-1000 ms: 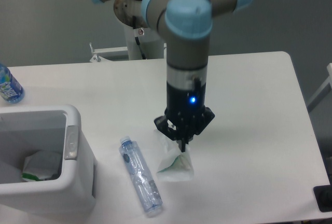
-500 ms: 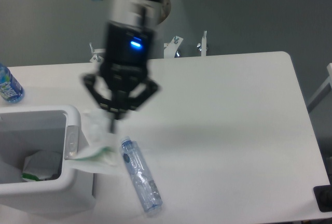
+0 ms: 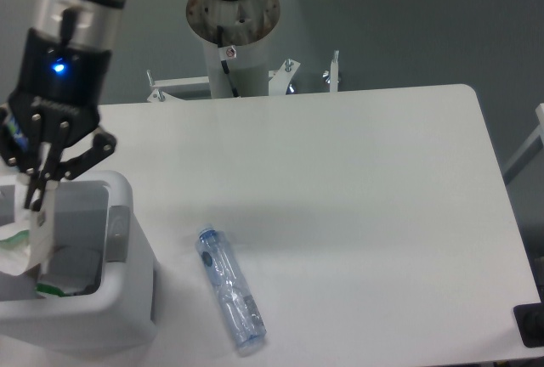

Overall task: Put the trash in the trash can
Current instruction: 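Carry the bag over the white bin and open the gripper, then move the gripper back and lower it over the water bottle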

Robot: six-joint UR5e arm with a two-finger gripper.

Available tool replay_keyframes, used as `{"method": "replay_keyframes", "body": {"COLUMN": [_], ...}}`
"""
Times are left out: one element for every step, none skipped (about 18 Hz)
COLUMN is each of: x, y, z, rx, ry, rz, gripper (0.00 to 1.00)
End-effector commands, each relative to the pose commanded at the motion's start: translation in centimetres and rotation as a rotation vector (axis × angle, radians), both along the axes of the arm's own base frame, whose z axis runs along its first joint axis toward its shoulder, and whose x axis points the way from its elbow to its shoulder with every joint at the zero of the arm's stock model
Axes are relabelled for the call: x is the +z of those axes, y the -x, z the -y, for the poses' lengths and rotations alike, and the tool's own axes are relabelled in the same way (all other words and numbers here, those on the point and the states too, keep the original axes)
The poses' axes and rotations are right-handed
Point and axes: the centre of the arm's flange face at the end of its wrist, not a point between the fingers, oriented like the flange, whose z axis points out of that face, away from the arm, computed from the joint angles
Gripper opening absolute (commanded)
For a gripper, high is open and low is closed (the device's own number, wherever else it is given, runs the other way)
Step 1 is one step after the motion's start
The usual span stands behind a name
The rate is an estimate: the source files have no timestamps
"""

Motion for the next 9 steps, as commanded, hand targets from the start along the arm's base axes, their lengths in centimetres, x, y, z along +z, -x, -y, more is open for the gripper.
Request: {"method": "replay_keyframes", "body": {"x": [0.0,-0.1,-0.1,-0.2,-0.6,-1.0,-2.5,-4.7,-6.6], "y": [0.0,-0.1,-0.1,0.0,0.4,1.5,3.9,6.8,9.1], "z": [0.1,0.1,0.2,0.1,0.0,0.1,0.0,-0.8,-1.4], "rx": [-0.002,-0.002,-0.003,-0.001,0.006,0.024,0.060,0.095,0.124], "ry": [0.001,0.002,0.002,0.005,0.013,0.022,0.041,0.070,0.098], "rz": [-0.002,-0.001,-0.002,-0.003,0.002,0.006,0.008,0.016,0.023], "gripper": [1.00,1.00,1.00,1.00,1.00,1.00,1.00,1.00,1.00]}}
